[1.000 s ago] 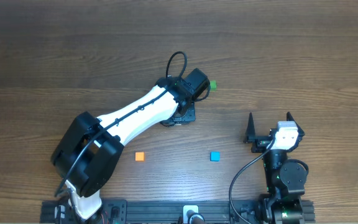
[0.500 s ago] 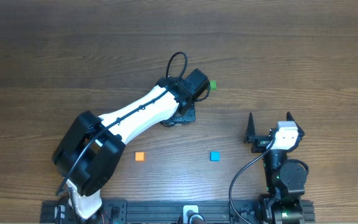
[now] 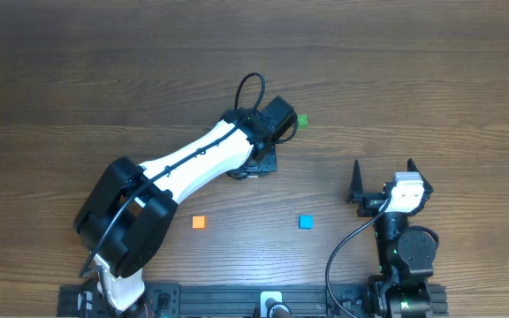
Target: Stack Cubes
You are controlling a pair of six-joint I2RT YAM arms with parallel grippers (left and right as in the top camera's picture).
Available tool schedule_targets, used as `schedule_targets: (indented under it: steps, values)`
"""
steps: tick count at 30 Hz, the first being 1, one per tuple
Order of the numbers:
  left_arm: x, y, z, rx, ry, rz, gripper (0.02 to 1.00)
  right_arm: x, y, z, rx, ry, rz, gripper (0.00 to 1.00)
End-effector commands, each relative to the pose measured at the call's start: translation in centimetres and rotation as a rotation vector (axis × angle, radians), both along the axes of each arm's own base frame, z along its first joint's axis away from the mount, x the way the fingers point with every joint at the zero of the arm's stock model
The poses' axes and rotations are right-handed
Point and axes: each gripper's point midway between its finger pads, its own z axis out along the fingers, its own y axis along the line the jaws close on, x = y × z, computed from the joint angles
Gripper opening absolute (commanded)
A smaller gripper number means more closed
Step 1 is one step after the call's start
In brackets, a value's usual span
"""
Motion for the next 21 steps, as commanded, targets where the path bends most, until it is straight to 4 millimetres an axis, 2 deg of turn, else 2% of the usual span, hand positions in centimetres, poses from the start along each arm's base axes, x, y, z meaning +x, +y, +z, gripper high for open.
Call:
schedule_targets:
  steps: [1, 21]
  values:
    - [-0.06, 0.44, -0.73, 0.013, 0.016, 0.022, 0.075, 0.00, 0.03, -0.26, 0.003, 0.004, 0.004, 0.991]
    - [-0.28, 0.27, -0.95, 0.006, 0.031, 0.019, 0.064, 0.00, 0.03, -0.26, 0.003, 0.004, 0.004, 0.993]
